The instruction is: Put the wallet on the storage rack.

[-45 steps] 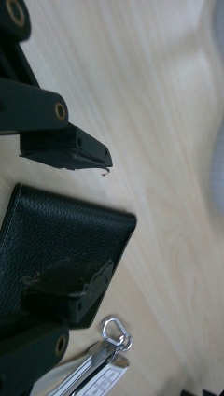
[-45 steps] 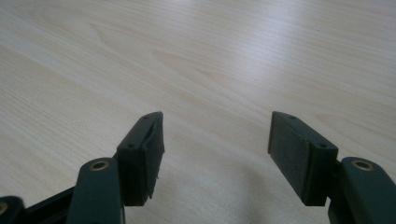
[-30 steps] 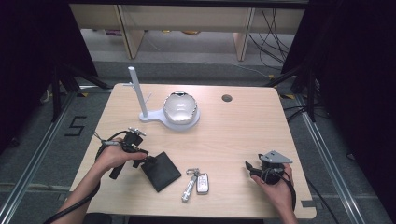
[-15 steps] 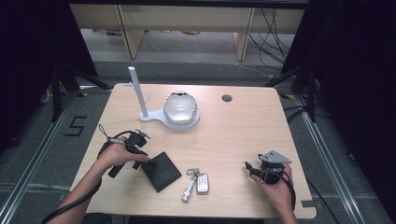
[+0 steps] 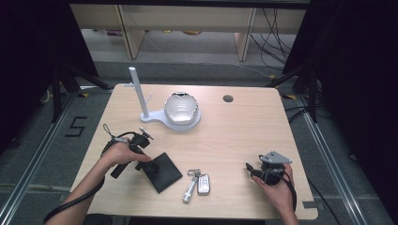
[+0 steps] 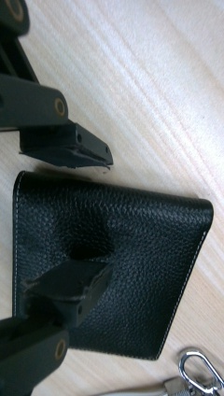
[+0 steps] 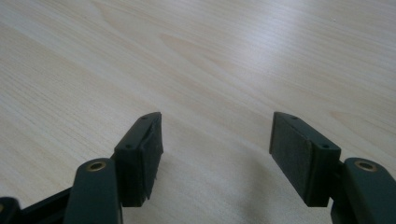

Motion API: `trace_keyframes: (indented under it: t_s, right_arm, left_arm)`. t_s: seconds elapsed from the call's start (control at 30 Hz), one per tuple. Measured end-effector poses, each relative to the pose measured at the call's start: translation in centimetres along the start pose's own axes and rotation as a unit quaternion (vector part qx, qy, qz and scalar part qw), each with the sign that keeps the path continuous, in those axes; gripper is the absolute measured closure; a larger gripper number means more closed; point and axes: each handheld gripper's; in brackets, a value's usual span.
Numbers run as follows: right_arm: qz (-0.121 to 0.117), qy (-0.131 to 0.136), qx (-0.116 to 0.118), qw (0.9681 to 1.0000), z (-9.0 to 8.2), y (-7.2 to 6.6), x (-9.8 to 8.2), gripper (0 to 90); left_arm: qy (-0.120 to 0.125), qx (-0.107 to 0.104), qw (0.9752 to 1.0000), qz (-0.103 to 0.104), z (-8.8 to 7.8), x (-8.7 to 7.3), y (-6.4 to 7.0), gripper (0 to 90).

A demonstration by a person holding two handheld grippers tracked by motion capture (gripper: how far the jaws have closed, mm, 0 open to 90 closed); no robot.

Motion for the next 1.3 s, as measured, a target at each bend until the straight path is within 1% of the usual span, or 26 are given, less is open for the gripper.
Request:
trace_keyframes:
  t_s: [0.03,0.07,0.17,0.2,0.27,0.33,0.37,0.4,0.43,0.47,0.5,0.57,0.6,0.63,0.67,0.7,0.77,0.8,0.93,1.03,1.07,1.13,1.17,1.2,1.23,1.3]
  right_arm:
    - [0.000,0.000,0.001,1.0000,0.0,0.0,0.0,35.7]
    - [-0.002,-0.001,0.003,1.0000,0.1,0.0,0.0,35.7]
    - [0.000,-0.003,0.004,1.0000,0.1,0.0,0.0,35.7]
    - [-0.007,0.003,0.000,1.0000,0.1,0.1,0.0,35.7]
    - [-0.006,0.002,0.000,1.0000,0.1,0.1,0.0,35.7]
    - [-0.006,0.001,0.001,1.0000,0.1,0.1,0.0,35.6]
    - [-0.007,0.001,0.001,1.0000,0.1,0.1,0.0,35.6]
    - [-0.007,0.001,0.001,1.0000,0.1,0.1,0.0,35.6]
    - [-0.007,0.002,0.001,1.0000,0.1,0.1,0.0,35.6]
    - [0.000,-0.003,0.001,1.0000,0.0,0.0,0.0,35.6]
    - [-0.001,-0.004,0.001,1.0000,0.0,0.0,0.0,35.6]
    - [0.000,-0.004,0.001,1.0000,0.0,0.0,0.0,35.7]
    - [0.002,-0.003,0.001,1.0000,0.0,0.0,0.0,36.0]
    - [0.004,-0.003,0.001,1.0000,0.0,0.0,0.0,36.1]
    - [-0.004,0.001,0.001,1.0000,0.1,0.2,0.0,36.1]
    - [-0.003,0.001,0.001,1.0000,0.1,0.2,0.0,36.1]
    - [-0.004,0.001,0.000,1.0000,0.1,0.2,0.0,36.1]
    - [0.006,-0.003,0.000,1.0000,0.0,0.0,0.0,36.1]
    - [0.005,-0.003,0.001,1.0000,0.0,0.0,0.0,36.4]
    - [0.001,-0.003,0.000,1.0000,0.0,0.0,0.0,36.6]
    - [-0.007,0.000,-0.001,1.0000,0.1,0.1,0.0,36.6]
    - [0.006,-0.007,0.005,0.9999,0.0,-0.1,-0.1,36.7]
    - [0.006,-0.006,0.005,1.0000,0.0,-0.1,-0.1,36.8]
    - [0.006,-0.006,0.005,1.0000,0.0,-0.1,-0.1,36.8]
    - [0.005,-0.007,0.003,1.0000,0.0,-0.1,0.0,36.8]
    - [-0.001,-0.002,-0.002,1.0000,0.0,0.0,0.0,36.9]
  left_arm:
    - [-0.001,0.000,1.0000,-0.003,0.0,0.0,0.1,46.7]
    - [0.000,-0.004,1.0000,-0.006,0.1,0.1,0.1,47.7]
    - [-0.006,0.007,1.0000,-0.003,0.1,0.2,0.4,49.3]
    - [-0.004,0.010,0.9999,-0.008,0.2,0.2,0.6,51.7]
    - [-0.010,0.015,0.9998,0.001,0.2,0.3,0.7,53.0]
    - [-0.005,0.021,0.9998,0.000,0.2,0.3,0.9,55.2]
    - [-0.005,0.018,0.9998,0.008,0.2,0.2,0.8,56.4]
    - [-0.003,0.014,0.9998,0.013,0.2,0.1,0.7,56.4]
    - [0.005,0.016,0.9998,0.009,0.2,0.0,0.7,57.2]
    - [0.007,0.013,0.9998,0.009,0.1,-0.1,0.6,58.1]
    - [0.019,0.011,0.9997,0.010,0.1,-0.4,0.5,59.5]
    - [0.028,0.008,0.9995,0.014,-0.2,-0.8,0.2,66.0]
    - [0.034,0.006,0.9994,0.010,-0.2,-0.9,0.2,68.8]
    - [0.035,0.007,0.9993,0.012,-0.2,-0.9,0.2,70.6]
    - [0.034,0.007,0.9992,0.019,-0.2,-0.9,0.3,71.6]
    - [0.037,0.013,0.9990,0.019,-0.2,-0.8,0.4,72.4]
    - [0.039,0.013,0.9988,0.025,-0.3,-0.8,0.4,74.6]
    - [0.039,0.016,0.9987,0.028,-0.3,-0.8,0.5,75.8]
    - [0.048,0.021,0.9973,0.052,-0.6,-1.0,0.6,79.5]
    - [0.061,0.027,0.9954,0.068,-1.0,-1.2,1.1,80.1]
    - [0.066,0.029,0.9945,0.076,-1.3,-1.2,1.3,80.3]
    - [0.076,0.033,0.9919,0.097,-2.0,-1.1,1.9,80.6]
    - [0.078,0.037,0.9908,0.104,-2.3,-1.0,2.2,80.7]
    - [0.091,0.042,0.9882,0.116,-2.6,-0.9,2.7,80.7]
    - [0.089,0.045,0.9865,0.130,-3.0,-0.8,3.1,80.7]
    - [0.096,0.051,0.9825,0.151,-3.5,-0.7,3.7,80.6]
Point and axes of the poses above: each handheld gripper's, and its own axes: z roughly forward along the jaws, x roughly out of its top, y roughly to its right, and after that the axes turned 14 degrees about z, right-handed
